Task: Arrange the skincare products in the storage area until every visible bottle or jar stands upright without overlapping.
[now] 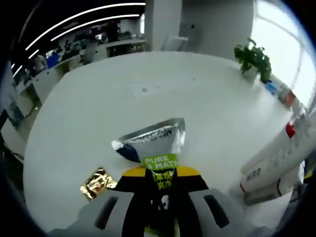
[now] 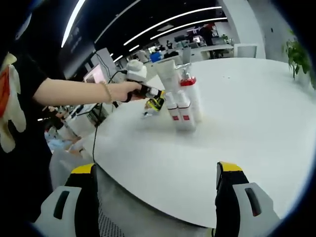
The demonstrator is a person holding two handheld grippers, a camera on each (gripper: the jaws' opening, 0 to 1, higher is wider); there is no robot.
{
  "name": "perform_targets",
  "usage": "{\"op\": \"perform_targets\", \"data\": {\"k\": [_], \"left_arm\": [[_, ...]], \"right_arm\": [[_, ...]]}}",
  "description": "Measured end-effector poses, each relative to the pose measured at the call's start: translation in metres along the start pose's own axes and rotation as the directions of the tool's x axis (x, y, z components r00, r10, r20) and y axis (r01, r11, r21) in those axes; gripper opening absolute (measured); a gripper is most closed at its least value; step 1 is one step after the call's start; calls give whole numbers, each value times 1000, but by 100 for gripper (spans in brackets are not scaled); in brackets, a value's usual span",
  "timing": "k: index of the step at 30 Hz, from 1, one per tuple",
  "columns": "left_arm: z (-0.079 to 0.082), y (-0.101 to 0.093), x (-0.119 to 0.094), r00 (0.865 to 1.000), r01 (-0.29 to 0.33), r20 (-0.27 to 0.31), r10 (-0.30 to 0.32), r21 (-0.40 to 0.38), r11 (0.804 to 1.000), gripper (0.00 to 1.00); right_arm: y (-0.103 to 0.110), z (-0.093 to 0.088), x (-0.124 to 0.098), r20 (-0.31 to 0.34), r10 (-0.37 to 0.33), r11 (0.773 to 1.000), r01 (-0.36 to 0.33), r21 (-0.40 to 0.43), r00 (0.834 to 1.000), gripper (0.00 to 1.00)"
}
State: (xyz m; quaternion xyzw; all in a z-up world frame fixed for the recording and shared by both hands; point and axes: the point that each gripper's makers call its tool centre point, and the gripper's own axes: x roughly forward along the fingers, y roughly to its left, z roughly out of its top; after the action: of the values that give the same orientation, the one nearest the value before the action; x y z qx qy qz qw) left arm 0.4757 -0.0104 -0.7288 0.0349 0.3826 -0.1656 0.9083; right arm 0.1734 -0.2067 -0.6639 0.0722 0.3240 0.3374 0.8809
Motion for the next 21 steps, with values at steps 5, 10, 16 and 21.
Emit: {"op": "perform_targets", "data": {"k": [5, 10, 16, 21], "left_arm": [[5, 1, -16, 999, 0, 39, 1, -8, 1000, 14], [10, 2, -35, 996, -26, 86, 21, 58, 998, 14], [12, 0, -59, 992, -25, 122, 15, 78, 997, 14], [15, -6, -78, 990, -15, 142, 3, 84, 996, 14]], "right_arm": [[1, 1, 0, 7, 3, 1000, -3, -9, 1000, 100], [2, 2, 0, 9, 6, 1000, -6, -23, 1000, 100], [5, 1, 0, 5, 24, 999, -24, -45, 1000, 100], [8, 1, 0, 7, 32, 998, -31, -62, 999, 100]]}}
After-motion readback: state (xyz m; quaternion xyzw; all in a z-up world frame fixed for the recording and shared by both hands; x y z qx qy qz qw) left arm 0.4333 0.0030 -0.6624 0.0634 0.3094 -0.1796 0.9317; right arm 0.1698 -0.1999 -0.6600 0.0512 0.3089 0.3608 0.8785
